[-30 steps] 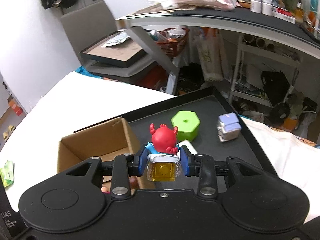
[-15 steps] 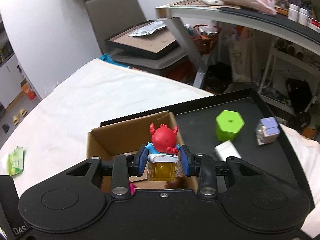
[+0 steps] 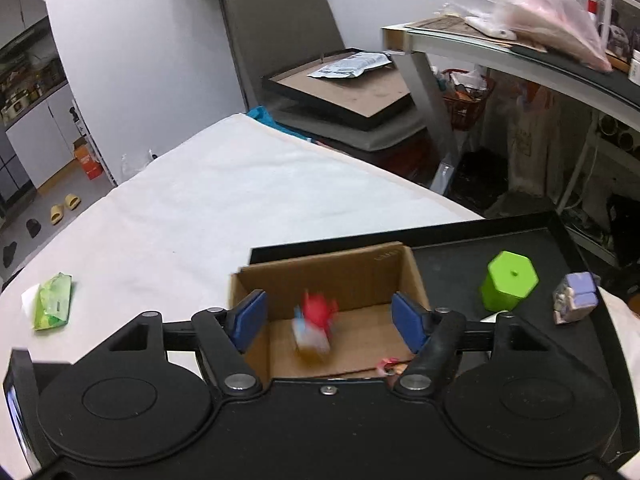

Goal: Organize rigid objects
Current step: 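Carry the red figure into the box beside the brown figurine and release, then move the right gripper to the lavender cube figure and close on it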

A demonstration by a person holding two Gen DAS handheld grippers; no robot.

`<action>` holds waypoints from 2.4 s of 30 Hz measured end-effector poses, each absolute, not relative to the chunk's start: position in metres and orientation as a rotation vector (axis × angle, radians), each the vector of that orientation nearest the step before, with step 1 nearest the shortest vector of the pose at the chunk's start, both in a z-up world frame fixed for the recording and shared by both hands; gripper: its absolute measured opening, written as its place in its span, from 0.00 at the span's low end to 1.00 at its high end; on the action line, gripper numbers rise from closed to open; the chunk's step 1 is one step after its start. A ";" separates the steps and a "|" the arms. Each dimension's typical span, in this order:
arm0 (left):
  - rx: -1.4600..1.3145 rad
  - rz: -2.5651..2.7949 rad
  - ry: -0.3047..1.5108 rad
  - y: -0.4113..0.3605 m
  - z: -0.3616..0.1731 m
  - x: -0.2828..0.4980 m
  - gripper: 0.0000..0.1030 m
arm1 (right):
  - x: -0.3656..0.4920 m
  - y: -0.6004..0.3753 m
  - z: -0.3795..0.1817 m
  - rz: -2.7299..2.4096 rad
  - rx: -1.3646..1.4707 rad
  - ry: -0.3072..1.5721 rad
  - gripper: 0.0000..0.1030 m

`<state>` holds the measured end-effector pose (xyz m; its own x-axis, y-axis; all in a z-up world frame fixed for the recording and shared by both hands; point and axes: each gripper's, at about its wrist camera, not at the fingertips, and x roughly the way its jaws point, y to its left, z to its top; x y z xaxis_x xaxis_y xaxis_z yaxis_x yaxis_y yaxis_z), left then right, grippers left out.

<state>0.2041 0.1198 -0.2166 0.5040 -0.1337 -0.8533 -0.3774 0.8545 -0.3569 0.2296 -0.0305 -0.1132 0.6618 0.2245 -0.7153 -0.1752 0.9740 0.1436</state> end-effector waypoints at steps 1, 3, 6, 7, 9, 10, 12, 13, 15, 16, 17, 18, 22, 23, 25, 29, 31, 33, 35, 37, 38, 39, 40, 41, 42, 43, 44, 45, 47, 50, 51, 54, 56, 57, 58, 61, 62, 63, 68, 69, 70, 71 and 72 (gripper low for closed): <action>-0.547 0.157 1.047 0.119 -0.216 0.204 0.27 | 0.229 -0.040 -0.113 0.211 0.071 0.816 0.69; -0.542 0.160 1.053 0.118 -0.216 0.204 0.27 | 0.228 -0.059 -0.113 0.176 0.080 0.812 0.72; -0.493 0.177 1.049 0.114 -0.214 0.203 0.27 | 0.227 -0.086 -0.117 0.125 0.088 0.819 0.72; -0.453 0.187 1.046 0.111 -0.214 0.203 0.27 | 0.226 -0.095 -0.118 0.106 0.092 0.823 0.72; -0.410 0.199 1.043 0.107 -0.213 0.203 0.27 | 0.224 -0.109 -0.121 0.080 0.101 0.826 0.72; -0.409 0.198 1.046 0.106 -0.214 0.203 0.28 | 0.223 -0.115 -0.122 0.072 0.103 0.824 0.72; -0.404 0.197 1.054 0.105 -0.214 0.203 0.28 | 0.222 -0.126 -0.123 0.060 0.103 0.820 0.73; -0.390 0.201 1.055 0.104 -0.214 0.203 0.29 | 0.221 -0.132 -0.123 0.053 0.107 0.819 0.73; -0.364 0.204 1.062 0.102 -0.212 0.203 0.29 | 0.222 -0.141 -0.124 0.049 0.122 0.819 0.73; -0.357 0.202 1.064 0.101 -0.211 0.203 0.30 | 0.222 -0.145 -0.125 0.048 0.128 0.819 0.73; -0.349 0.199 1.065 0.100 -0.210 0.203 0.30 | 0.223 -0.148 -0.125 0.048 0.133 0.819 0.73; -0.339 0.198 1.065 0.098 -0.208 0.203 0.30 | 0.224 -0.152 -0.125 0.047 0.139 0.820 0.73; -0.322 0.196 1.074 0.094 -0.203 0.204 0.31 | 0.230 -0.165 -0.127 0.054 0.157 0.822 0.74; -0.322 0.200 1.076 0.094 -0.202 0.205 0.31 | 0.232 -0.169 -0.128 0.055 0.163 0.825 0.75; -0.313 0.211 1.081 0.092 -0.200 0.207 0.31 | 0.235 -0.175 -0.129 0.062 0.174 0.827 0.75; -0.290 0.231 1.095 0.087 -0.194 0.211 0.32 | 0.243 -0.188 -0.133 0.063 0.216 0.826 0.75; -0.273 0.238 1.101 0.082 -0.191 0.214 0.33 | 0.246 -0.196 -0.136 0.062 0.237 0.825 0.75; -0.267 0.238 1.102 0.078 -0.188 0.214 0.33 | 0.248 -0.204 -0.141 0.061 0.264 0.820 0.75; -0.254 0.239 1.096 0.074 -0.184 0.215 0.34 | 0.249 -0.215 -0.151 0.059 0.299 0.818 0.75; -0.236 0.245 1.093 0.068 -0.181 0.216 0.36 | 0.250 -0.224 -0.160 0.050 0.329 0.834 0.75; -0.231 0.250 1.094 0.067 -0.180 0.217 0.38 | 0.251 -0.228 -0.164 0.048 0.347 0.843 0.75; -0.231 0.257 1.095 0.065 -0.179 0.219 0.39 | 0.253 -0.232 -0.167 0.050 0.363 0.847 0.75; -0.234 0.267 1.094 0.064 -0.179 0.220 0.40 | 0.254 -0.236 -0.169 0.052 0.379 0.851 0.75; -0.236 0.276 1.093 0.063 -0.178 0.221 0.41 | 0.257 -0.238 -0.171 0.054 0.395 0.856 0.75; -0.236 0.284 1.092 0.063 -0.177 0.222 0.42 | 0.259 -0.241 -0.172 0.058 0.411 0.859 0.75; -0.236 0.289 1.094 0.062 -0.177 0.224 0.43 | 0.260 -0.243 -0.174 0.063 0.422 0.858 0.75; -0.235 0.292 1.098 0.060 -0.177 0.225 0.43 | 0.261 -0.244 -0.175 0.065 0.424 0.858 0.75; -0.231 0.295 1.101 0.059 -0.177 0.227 0.44 | 0.263 -0.245 -0.177 0.062 0.417 0.859 0.75; -0.211 0.307 1.102 0.055 -0.176 0.230 0.45 | 0.267 -0.246 -0.181 0.046 0.395 0.862 0.75; -0.183 0.330 1.100 0.050 -0.175 0.233 0.48 | 0.274 -0.250 -0.188 0.036 0.388 0.871 0.75; -0.177 0.338 1.102 0.049 -0.176 0.235 0.49 | 0.277 -0.250 -0.190 0.034 0.384 0.875 0.75; -0.167 0.354 1.114 0.045 -0.179 0.239 0.50 | 0.284 -0.249 -0.196 0.024 0.348 0.881 0.74; -0.156 0.368 1.127 0.043 -0.182 0.242 0.50 | 0.288 -0.247 -0.201 0.020 0.326 0.884 0.74; -0.153 0.374 1.132 0.042 -0.183 0.243 0.50 | 0.290 -0.246 -0.204 0.020 0.313 0.885 0.74; -0.151 0.380 1.136 0.042 -0.184 0.244 0.50 | 0.292 -0.245 -0.206 0.019 0.302 0.887 0.74; -0.138 0.401 1.142 0.038 -0.185 0.248 0.51 | 0.298 -0.243 -0.213 0.013 0.272 0.896 0.73; -0.134 0.409 1.144 0.037 -0.185 0.249 0.52 | 0.300 -0.243 -0.216 0.016 0.273 0.901 0.73; -0.133 0.415 1.145 0.037 -0.186 0.251 0.52 | 0.301 -0.243 -0.218 0.020 0.275 0.906 0.73; -0.127 0.448 1.148 0.035 -0.186 0.256 0.54 | 0.309 -0.242 -0.231 0.027 0.257 0.936 0.68; -0.125 0.452 1.148 0.034 -0.185 0.257 0.54 | 0.310 -0.242 -0.233 0.029 0.260 0.945 0.66; -0.123 0.455 1.149 0.034 -0.186 0.257 0.54 | 0.311 -0.243 -0.235 0.029 0.263 0.952 0.65; -0.121 0.459 1.150 0.033 -0.186 0.257 0.54 | 0.313 -0.243 -0.236 0.026 0.263 0.955 0.62; -0.120 0.462 1.151 0.033 -0.186 0.258 0.54 | 0.314 -0.243 -0.238 0.023 0.259 0.956 0.61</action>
